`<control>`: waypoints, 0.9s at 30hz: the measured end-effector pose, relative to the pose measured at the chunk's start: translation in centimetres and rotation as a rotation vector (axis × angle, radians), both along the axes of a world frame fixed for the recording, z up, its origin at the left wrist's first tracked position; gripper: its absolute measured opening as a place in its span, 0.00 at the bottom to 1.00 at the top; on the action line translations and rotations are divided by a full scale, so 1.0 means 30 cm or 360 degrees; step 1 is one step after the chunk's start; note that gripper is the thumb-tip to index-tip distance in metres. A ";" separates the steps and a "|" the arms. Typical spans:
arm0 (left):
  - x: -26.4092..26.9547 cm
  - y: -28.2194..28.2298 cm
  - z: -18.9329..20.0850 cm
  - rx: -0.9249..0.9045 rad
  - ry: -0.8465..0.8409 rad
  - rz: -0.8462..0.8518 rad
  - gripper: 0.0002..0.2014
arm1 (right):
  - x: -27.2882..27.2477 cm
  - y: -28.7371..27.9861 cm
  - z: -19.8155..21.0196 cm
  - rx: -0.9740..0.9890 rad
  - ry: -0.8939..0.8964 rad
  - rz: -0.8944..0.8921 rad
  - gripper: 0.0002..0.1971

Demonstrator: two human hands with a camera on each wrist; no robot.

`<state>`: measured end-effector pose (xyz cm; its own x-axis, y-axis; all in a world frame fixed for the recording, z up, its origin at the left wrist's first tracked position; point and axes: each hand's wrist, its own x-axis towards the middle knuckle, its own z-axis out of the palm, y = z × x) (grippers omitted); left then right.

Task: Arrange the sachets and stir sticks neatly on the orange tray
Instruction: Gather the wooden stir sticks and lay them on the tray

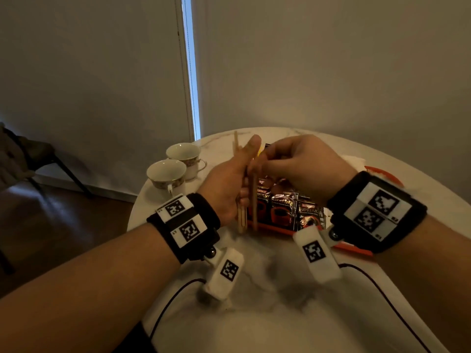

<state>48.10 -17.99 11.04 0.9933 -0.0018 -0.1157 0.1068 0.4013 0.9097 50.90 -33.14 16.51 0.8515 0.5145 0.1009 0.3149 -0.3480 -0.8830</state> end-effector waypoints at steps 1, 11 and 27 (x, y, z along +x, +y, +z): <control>-0.005 -0.021 0.009 -0.0061 -0.0012 -0.0020 0.28 | 0.006 0.006 -0.008 0.0014 -0.0094 -0.0023 0.04; 0.073 -0.076 0.036 -0.0082 -0.0260 0.0326 0.28 | 0.053 -0.007 -0.158 0.0976 0.0716 -0.0291 0.13; 0.120 -0.136 0.026 0.0375 -0.0651 0.0440 0.21 | 0.053 -0.032 -0.188 0.1332 0.1715 -0.0252 0.21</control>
<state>51.70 -22.08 11.82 0.9171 0.2451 0.3144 -0.3552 0.1446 0.9235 52.48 -34.11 10.86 0.7487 0.5191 -0.4124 -0.6471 0.4367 -0.6250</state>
